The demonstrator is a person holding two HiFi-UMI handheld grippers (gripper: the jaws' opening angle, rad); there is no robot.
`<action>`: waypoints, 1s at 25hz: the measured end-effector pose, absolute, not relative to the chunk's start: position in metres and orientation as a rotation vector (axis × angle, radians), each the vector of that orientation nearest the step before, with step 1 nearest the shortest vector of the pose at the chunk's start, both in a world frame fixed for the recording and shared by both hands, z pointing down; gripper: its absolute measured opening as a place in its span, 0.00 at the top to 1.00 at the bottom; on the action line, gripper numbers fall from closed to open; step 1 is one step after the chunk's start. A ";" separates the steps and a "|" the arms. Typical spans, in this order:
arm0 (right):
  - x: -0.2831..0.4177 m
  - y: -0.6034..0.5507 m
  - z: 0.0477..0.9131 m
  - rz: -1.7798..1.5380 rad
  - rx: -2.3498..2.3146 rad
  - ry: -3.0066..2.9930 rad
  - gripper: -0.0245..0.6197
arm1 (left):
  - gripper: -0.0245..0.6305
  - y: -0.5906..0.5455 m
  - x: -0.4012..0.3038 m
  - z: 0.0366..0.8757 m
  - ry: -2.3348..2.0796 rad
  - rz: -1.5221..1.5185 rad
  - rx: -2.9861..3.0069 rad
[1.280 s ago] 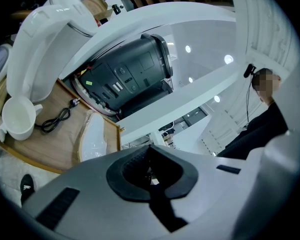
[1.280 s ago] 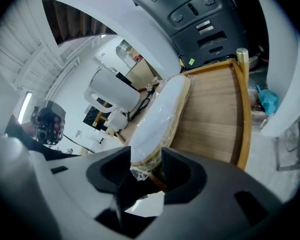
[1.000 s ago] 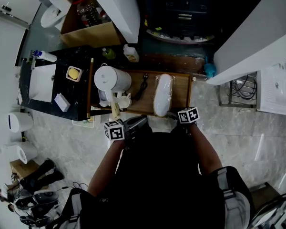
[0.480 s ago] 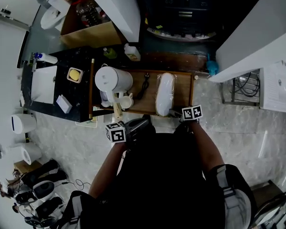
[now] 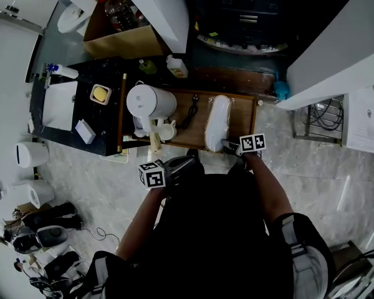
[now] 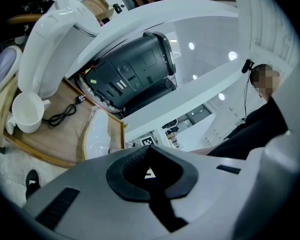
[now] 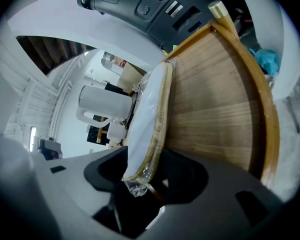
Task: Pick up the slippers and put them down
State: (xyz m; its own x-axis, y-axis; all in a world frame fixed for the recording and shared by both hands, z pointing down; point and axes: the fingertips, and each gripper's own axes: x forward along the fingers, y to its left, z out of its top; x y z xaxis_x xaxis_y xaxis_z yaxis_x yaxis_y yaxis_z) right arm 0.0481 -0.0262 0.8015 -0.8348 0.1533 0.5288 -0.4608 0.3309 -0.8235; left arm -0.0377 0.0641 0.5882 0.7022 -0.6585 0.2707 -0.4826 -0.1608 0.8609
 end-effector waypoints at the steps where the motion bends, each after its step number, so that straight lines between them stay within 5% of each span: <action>1: 0.048 -0.028 0.803 1.517 0.273 -2.078 0.62 | 0.94 0.065 -0.037 0.588 -0.907 -0.203 1.807; 16: 0.042 -0.031 0.808 1.557 0.154 -2.060 0.62 | 0.94 0.083 -0.039 0.592 -1.010 -0.273 1.746; 25: 0.044 -0.032 0.811 1.602 0.119 -2.005 0.72 | 0.94 0.087 -0.047 0.591 -1.107 -0.349 1.706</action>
State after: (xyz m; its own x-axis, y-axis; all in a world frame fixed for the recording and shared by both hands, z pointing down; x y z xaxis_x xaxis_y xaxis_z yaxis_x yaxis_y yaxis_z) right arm 0.0439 -0.0315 0.8111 -0.8366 0.2712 0.4761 -0.4044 0.2807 -0.8705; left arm -0.0472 0.0867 0.5910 0.5336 -0.8026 0.2667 -0.5042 -0.0487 0.8622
